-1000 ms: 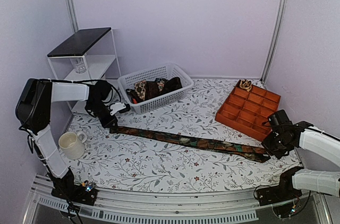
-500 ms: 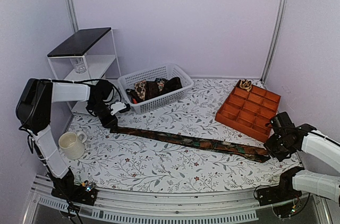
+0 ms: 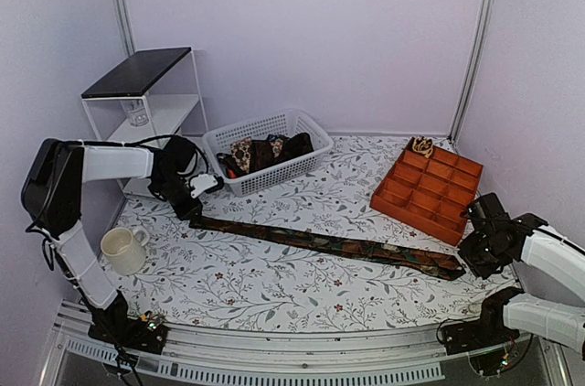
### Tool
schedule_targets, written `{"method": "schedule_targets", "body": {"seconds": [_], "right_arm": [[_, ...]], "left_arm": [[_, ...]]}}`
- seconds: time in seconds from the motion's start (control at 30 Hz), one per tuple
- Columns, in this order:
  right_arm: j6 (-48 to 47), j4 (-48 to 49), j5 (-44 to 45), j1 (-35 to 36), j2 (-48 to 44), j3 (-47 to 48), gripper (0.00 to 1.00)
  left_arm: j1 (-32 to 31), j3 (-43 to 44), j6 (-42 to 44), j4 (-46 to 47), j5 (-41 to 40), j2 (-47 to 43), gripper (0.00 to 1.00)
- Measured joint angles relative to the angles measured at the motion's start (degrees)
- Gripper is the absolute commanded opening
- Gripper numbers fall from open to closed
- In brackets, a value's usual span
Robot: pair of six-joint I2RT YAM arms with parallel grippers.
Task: Roll the ties
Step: Flatten out the tie at the center of the board.
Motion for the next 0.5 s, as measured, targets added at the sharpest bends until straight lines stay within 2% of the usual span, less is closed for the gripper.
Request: {"method": "schedule_targets", "body": {"seconds": [0.13,0.33,0.5], "right_arm": [[-0.44,-0.13,-0.87,0.00,-0.46,1.70,0.26],[-0.02,0.02,-4.09,0.00,-1.03,2.03,0.33],[0.02,1.99,-5.70,0.00,-1.18,0.79,0.28]], "left_arm": [[-0.17,-0.33,-1.90,1.36,-0.09,-2.60,0.28],[-0.87,-0.33,-3.69,3.02,0.13,-5.64,0.28],[-1.66,3.82,-11.45,1.33,-0.07,-4.81,0.28]]}}
